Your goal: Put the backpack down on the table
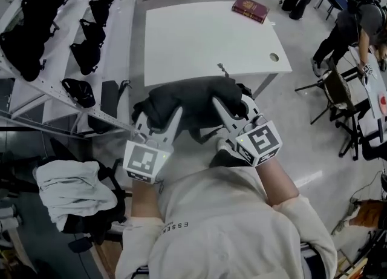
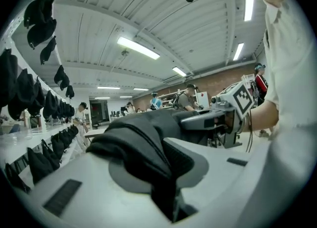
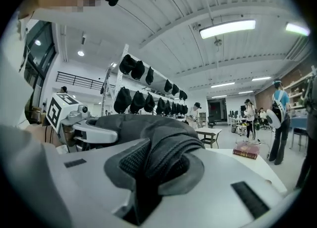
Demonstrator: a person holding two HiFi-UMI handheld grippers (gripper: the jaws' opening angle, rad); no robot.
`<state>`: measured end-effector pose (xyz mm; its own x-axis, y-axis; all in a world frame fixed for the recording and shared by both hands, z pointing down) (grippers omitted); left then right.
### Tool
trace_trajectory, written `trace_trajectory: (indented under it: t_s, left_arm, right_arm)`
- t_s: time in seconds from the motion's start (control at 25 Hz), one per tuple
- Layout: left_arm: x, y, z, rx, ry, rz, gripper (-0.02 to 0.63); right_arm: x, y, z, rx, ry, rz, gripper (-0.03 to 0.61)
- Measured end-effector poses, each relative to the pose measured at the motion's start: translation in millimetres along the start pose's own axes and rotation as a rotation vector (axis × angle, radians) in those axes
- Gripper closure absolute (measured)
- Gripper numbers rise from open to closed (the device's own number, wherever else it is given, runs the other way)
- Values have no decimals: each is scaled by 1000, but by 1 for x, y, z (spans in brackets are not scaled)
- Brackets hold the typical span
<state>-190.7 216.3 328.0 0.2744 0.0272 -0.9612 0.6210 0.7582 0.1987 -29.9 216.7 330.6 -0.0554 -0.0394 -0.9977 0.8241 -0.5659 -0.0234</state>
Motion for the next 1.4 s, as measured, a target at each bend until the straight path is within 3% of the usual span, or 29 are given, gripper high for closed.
trace_trajectory:
  t_s: [0.56, 0.92, 1.4]
  left_arm:
    - [37, -50, 184, 107, 4, -44, 540]
    - [52, -108, 257, 97, 13, -57, 540]
    - [59, -223, 350, 48, 33, -38, 540]
  right_arm:
    - [18, 193, 78, 114, 5, -51, 503]
    - [37, 262, 135, 98, 17, -90, 502]
    - [51, 341, 251, 47, 11, -80, 502]
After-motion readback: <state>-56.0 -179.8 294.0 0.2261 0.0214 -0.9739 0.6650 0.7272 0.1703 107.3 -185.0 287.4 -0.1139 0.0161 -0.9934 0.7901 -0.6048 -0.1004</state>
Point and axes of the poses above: the fingertips, and each gripper's own axes: z forward along the fingers, y to its right, x out of its top, the point moved 5 cm from there along -z, backward along the fingers, and after that the axes turned 1 degree about -x, right-handed, at the moved point
